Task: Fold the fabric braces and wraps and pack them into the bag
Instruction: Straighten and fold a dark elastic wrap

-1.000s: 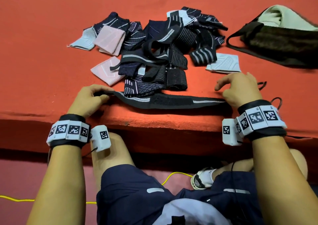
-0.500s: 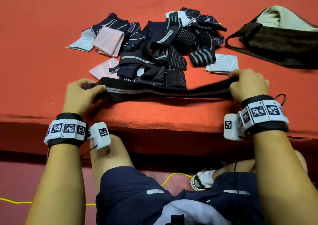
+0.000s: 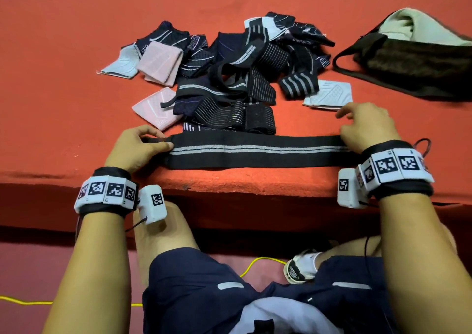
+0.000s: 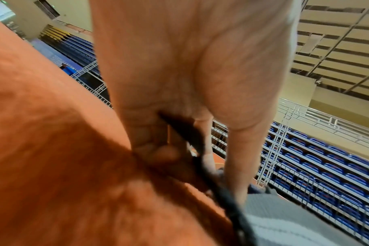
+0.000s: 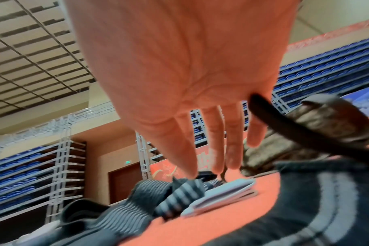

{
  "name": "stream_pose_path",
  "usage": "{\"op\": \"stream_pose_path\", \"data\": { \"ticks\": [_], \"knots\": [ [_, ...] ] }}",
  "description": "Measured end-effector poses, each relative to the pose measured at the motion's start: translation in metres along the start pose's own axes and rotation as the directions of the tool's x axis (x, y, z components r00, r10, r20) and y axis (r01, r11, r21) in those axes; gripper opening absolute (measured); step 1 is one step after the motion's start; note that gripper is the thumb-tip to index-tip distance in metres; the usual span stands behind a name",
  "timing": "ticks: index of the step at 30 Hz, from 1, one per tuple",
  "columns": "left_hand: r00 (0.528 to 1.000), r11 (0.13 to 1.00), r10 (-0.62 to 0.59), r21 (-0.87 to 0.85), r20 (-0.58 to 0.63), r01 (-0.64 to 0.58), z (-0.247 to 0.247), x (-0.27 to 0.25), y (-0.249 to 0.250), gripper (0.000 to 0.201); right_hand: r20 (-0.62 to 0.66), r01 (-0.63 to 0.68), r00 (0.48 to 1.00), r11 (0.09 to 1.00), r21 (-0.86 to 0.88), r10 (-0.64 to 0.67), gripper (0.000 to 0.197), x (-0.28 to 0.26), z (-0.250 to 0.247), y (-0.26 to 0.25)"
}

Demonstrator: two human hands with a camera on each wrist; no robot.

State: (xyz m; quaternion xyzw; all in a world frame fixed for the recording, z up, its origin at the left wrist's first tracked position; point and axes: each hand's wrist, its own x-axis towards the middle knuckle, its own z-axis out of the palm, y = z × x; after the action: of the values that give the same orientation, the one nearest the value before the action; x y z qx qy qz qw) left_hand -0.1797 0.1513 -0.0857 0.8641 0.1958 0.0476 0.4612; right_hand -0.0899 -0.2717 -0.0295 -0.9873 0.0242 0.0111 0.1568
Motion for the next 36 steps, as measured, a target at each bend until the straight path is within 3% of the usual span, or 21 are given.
{"op": "stream_pose_path", "data": {
  "ticks": [3,5,7,12,15,17,20,22,25,30,34,36],
  "knots": [
    [1.0,0.999,-0.004,0.053,-0.014,0.005,-0.001,0.004,-0.005,0.019,0.103,0.104,0.989,0.993,0.049,-0.109,0.033,-0.004,0.013,-0.015],
    [1.0,0.997,-0.019,0.074,0.017,0.018,-0.003,0.005,-0.006,0.015,0.219,0.135,0.966,0.991,0.015,-0.135,0.03,-0.007,0.025,-0.022],
    [0.998,0.994,-0.026,0.106,0.06,0.02,-0.004,0.003,-0.005,0.017,0.257,0.163,0.955,0.986,-0.042,-0.147,0.033,-0.009,0.035,-0.026],
    [0.999,0.968,0.037,0.245,0.039,-0.046,0.001,-0.004,0.003,0.02,0.237,0.105,0.967,0.993,-0.049,-0.09,0.042,-0.014,0.04,-0.023],
    [0.984,0.862,0.178,0.483,-0.002,-0.155,0.012,-0.009,0.014,0.026,0.238,0.047,0.971,0.998,-0.052,-0.034,0.047,-0.018,0.041,-0.019],
    [0.962,0.86,0.273,0.442,0.022,-0.255,0.025,-0.013,0.025,0.04,0.238,0.019,0.971,0.999,-0.032,-0.011,0.048,-0.021,0.042,-0.015],
    [0.91,0.832,0.379,0.37,0.166,-0.414,0.054,-0.021,0.04,0.059,0.208,-0.056,0.976,0.998,-0.034,0.061,0.05,-0.026,0.042,-0.008],
    [0.897,0.786,0.375,0.432,0.234,-0.442,0.077,-0.031,0.045,0.067,0.175,-0.139,0.974,0.989,-0.044,0.145,0.05,-0.029,0.042,-0.002],
    [0.895,0.749,0.386,0.491,0.222,-0.445,0.101,-0.044,0.051,0.068,0.144,-0.215,0.965,0.976,-0.039,0.218,0.05,-0.034,0.04,0.007],
    [0.867,0.686,0.368,0.532,0.335,-0.496,0.117,-0.042,0.065,0.08,0.132,-0.16,0.979,0.987,0.032,0.155,0.047,-0.037,0.039,0.017],
    [0.837,0.654,0.411,0.523,0.362,-0.547,0.128,-0.043,0.07,0.061,0.066,-0.151,0.987,0.987,0.049,0.147,0.041,-0.034,0.039,0.018],
    [0.826,0.654,0.426,0.505,0.37,-0.563,0.131,-0.043,0.07,0.061,0.043,-0.137,0.99,0.989,0.048,0.135,0.04,-0.033,0.039,0.016]
  ]
}}
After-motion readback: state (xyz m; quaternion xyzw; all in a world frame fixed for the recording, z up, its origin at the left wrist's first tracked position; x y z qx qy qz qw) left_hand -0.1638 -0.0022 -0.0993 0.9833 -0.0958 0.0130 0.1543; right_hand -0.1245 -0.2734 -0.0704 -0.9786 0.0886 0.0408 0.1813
